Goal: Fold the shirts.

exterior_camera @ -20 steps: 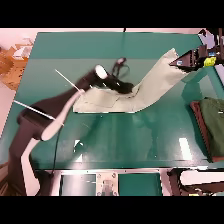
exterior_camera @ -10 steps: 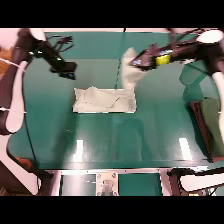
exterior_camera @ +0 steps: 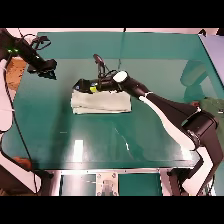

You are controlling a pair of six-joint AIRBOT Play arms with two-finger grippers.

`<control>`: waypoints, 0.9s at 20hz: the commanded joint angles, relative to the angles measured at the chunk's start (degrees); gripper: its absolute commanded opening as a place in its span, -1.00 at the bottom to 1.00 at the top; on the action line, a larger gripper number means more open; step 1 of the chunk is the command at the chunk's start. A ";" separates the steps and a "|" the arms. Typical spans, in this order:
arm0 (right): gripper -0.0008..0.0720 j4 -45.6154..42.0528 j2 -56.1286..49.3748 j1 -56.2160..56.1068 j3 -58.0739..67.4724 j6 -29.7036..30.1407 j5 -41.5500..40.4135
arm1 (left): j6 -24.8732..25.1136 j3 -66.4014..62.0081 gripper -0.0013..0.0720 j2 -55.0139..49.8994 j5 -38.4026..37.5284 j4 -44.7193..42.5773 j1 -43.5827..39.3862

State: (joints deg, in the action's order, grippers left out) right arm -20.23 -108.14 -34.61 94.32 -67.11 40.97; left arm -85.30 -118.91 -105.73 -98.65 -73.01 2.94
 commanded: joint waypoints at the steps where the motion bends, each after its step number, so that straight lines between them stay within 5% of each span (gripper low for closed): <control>1: 0.06 -0.85 1.97 6.88 0.48 1.79 3.72 | 0.15 -0.07 -0.91 0.07 0.66 -0.31 0.46; 5: 0.07 -8.55 6.56 27.69 0.39 -2.93 24.37 | 0.24 -0.07 -0.91 0.07 0.70 -0.28 0.46; 8: 0.47 -16.26 6.67 38.14 -3.48 -7.52 34.07 | 0.22 -0.07 -0.91 0.07 0.68 -0.28 0.44; 12: 0.59 -16.79 6.49 41.00 -16.81 -7.39 30.25 | 0.20 -0.07 -0.91 0.07 0.74 -0.28 0.46; 18: 0.59 -14.29 2.29 28.17 -21.40 -5.92 23.47 | -0.20 -0.07 -0.91 0.07 1.22 -0.28 0.44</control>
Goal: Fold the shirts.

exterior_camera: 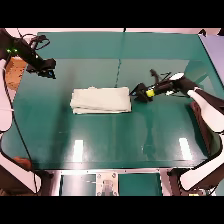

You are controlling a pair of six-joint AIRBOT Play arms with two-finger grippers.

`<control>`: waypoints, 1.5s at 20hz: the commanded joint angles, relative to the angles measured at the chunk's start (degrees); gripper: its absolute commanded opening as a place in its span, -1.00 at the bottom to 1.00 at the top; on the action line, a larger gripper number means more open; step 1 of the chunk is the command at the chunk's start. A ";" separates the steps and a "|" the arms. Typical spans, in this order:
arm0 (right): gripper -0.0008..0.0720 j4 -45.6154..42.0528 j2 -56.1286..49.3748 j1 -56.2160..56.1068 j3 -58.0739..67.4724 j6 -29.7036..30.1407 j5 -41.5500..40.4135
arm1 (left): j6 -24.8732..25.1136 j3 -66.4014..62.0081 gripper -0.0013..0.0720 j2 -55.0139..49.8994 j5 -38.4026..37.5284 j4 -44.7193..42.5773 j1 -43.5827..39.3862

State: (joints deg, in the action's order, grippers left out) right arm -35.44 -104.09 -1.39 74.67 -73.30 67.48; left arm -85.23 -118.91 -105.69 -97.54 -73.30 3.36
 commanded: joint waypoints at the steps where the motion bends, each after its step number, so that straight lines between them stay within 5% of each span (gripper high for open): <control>1: 0.59 1.77 -2.21 -7.28 -0.98 0.26 -4.02 | -0.26 -0.07 -0.92 0.02 -0.07 0.00 0.02; 2: 0.52 2.78 -2.32 -9.20 0.26 0.24 -4.79 | -0.24 -0.07 -0.91 0.02 -0.09 0.00 0.02; 3: -0.30 3.65 -2.29 -10.49 2.36 0.22 -4.87 | -0.24 -0.07 -0.92 0.02 -0.07 0.00 0.04; 4: -0.82 3.91 -2.27 -11.13 4.98 -0.04 -4.44 | -0.24 -0.07 -0.92 0.02 -0.04 0.00 0.02; 5: -0.94 3.89 -2.27 -11.23 8.28 -1.05 -3.17 | -0.24 -0.07 -0.91 0.02 -0.07 0.02 0.02; 14: -0.94 -7.02 13.09 12.59 31.61 -16.31 13.07 | 0.00 -0.07 -0.91 0.02 -0.44 0.22 0.02; 23: -0.94 -7.72 19.54 53.27 32.89 -16.63 16.28 | 0.09 -0.07 -0.91 0.02 -0.42 0.22 0.02; 30: -0.94 -14.93 19.52 66.40 32.89 -14.73 26.38 | -0.04 -0.07 -0.92 0.02 -0.15 0.22 0.02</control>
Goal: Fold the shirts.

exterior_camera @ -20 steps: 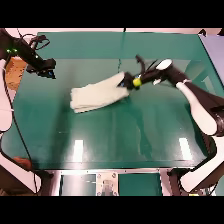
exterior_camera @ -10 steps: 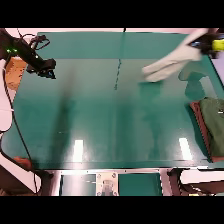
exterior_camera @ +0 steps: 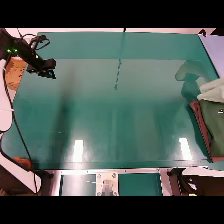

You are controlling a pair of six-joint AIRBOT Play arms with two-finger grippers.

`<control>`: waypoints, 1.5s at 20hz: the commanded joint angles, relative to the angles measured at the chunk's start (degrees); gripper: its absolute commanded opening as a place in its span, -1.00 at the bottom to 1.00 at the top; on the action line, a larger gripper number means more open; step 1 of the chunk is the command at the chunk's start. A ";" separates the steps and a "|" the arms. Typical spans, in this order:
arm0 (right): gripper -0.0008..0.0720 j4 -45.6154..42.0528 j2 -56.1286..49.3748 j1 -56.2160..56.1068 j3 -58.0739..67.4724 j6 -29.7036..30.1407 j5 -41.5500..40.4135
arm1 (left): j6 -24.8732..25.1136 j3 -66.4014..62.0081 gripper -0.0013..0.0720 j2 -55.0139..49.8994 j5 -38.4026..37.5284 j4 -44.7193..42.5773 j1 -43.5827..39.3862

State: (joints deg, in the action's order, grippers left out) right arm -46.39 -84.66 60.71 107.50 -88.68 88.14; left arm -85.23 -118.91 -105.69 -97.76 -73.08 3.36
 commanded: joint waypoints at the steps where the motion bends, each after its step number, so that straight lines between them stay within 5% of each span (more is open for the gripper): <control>1: -0.94 -6.69 0.13 4.46 0.07 0.59 8.52 | -0.02 -0.07 -0.91 0.02 -0.02 0.04 0.02; 4: -0.94 -20.00 0.17 4.33 0.07 -4.59 17.29 | -0.02 -0.07 -0.91 0.02 -0.42 0.04 0.02; 13: -0.93 -44.85 4.09 4.57 -14.84 -12.11 17.40 | -0.26 -0.07 -0.91 0.02 -0.24 1.99 0.02; 15: -0.64 -48.06 4.09 4.66 -21.40 -13.18 17.40 | -0.26 -0.04 -0.91 0.02 -0.24 1.99 0.02; 17: 0.46 -50.53 4.00 4.66 -27.39 -13.16 17.38 | -0.15 -0.04 -0.91 0.02 0.31 2.49 0.02; 18: 0.53 -50.53 3.89 4.63 -29.46 -13.16 17.35 | 0.24 -0.04 -0.91 0.02 1.25 3.37 0.02; 20: 0.50 -48.59 3.58 4.42 -30.03 -13.99 17.40 | 1.51 -0.07 -0.92 0.04 2.82 6.84 0.02; 21: 0.09 -44.96 3.58 3.93 -29.14 -14.43 17.35 | 1.75 -0.07 -0.92 0.04 3.13 8.44 0.02; 22: -0.70 -39.82 3.61 2.80 -27.52 -14.38 16.52 | 1.75 -0.07 -0.92 0.09 3.08 9.05 0.02; 23: -0.86 -34.88 3.61 0.85 -25.31 -14.36 14.93 | 1.75 -0.07 -0.92 0.26 2.69 9.05 0.02; 30: -0.94 -25.75 5.62 -27.23 -16.41 -9.53 2.73 | 1.73 10.32 -0.92 11.61 2.40 8.98 0.02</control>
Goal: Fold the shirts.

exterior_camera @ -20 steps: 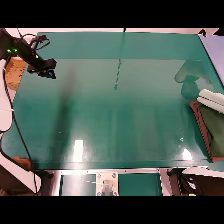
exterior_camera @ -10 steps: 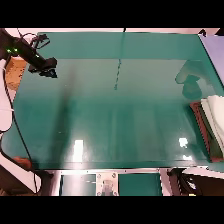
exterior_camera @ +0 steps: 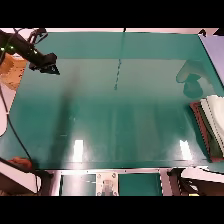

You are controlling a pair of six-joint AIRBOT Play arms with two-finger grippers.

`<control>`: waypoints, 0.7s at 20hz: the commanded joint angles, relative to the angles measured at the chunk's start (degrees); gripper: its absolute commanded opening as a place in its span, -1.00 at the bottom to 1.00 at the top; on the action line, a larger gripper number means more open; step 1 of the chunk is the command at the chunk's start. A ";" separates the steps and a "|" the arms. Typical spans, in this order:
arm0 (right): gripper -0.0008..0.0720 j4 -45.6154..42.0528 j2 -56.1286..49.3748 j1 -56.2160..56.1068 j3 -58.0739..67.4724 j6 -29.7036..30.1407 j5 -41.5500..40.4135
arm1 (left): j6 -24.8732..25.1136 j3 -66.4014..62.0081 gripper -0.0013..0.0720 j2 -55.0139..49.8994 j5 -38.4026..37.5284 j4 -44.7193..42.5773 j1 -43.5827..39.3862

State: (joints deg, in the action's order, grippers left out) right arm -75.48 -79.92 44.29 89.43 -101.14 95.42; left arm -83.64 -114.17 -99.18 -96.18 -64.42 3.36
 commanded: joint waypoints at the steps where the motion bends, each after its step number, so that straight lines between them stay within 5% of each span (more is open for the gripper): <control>1: -0.94 2.80 1.57 -15.82 0.33 4.09 -4.55 | 0.15 9.53 -0.92 7.93 1.20 0.26 0.02; 9: -0.94 2.08 15.39 -48.09 -30.95 3.50 -19.56 | 1.42 51.58 -0.92 35.65 12.02 0.11 0.02; 14: -0.94 4.13 15.78 -55.91 -32.54 3.23 -23.26 | 4.22 55.60 -0.92 37.99 16.00 0.09 0.02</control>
State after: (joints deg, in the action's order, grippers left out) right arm -72.44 -65.08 -6.61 59.16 -97.51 75.24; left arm -81.56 -62.13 -63.42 -83.24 -64.36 3.36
